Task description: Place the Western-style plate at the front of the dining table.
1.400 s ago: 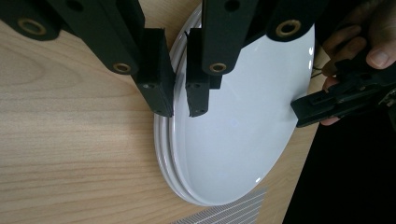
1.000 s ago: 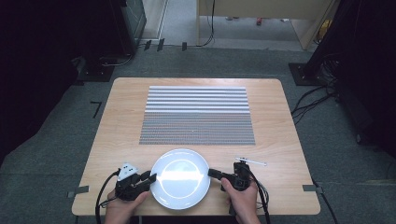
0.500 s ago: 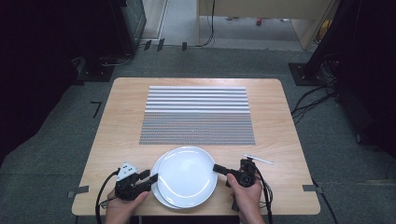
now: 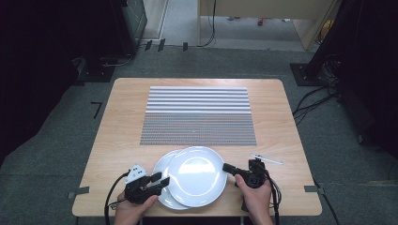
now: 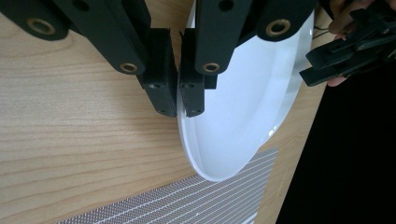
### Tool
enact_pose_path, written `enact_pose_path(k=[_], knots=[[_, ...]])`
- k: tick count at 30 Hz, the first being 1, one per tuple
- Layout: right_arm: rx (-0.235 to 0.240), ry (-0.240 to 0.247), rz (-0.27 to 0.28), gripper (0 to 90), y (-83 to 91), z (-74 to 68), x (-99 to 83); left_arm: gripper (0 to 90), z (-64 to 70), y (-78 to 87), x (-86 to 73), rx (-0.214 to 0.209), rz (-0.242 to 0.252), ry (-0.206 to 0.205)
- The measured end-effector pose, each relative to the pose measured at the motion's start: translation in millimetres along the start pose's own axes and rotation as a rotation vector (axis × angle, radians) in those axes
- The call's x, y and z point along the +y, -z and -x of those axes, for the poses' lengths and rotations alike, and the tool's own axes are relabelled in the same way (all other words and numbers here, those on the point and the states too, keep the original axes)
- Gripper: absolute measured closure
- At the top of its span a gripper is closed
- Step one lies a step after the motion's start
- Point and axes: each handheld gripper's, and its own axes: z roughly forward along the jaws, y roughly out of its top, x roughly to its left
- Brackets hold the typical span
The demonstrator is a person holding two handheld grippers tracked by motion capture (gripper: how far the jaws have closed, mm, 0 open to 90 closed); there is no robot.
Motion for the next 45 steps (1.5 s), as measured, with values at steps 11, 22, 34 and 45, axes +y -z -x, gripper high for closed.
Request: enact_pose_path(k=[11,22,34,45], knots=[[-0.05,0.046,0.025,78.6,11.6,-3.4,-2.9,59.1,2.3,-11.4,-4.1,0.003,-0.046,-0.007],[-0.049,0.027,0.022,86.7,10.6,-7.2,-8.8,59.7,1.9,-11.5,-4.5,0.009,-0.04,-0.004],[-0.053,-0.008,0.07,90.0,22.1,5.2,-2.8,57.7,0.8,-11.9,-4.0,0.009,-0.036,0.001],[-0.037,0.048,-0.013,77.9,3.8,-7.9,-15.6,59.0,0.9,-11.9,-4.4,0.01,-0.033,-0.002]])
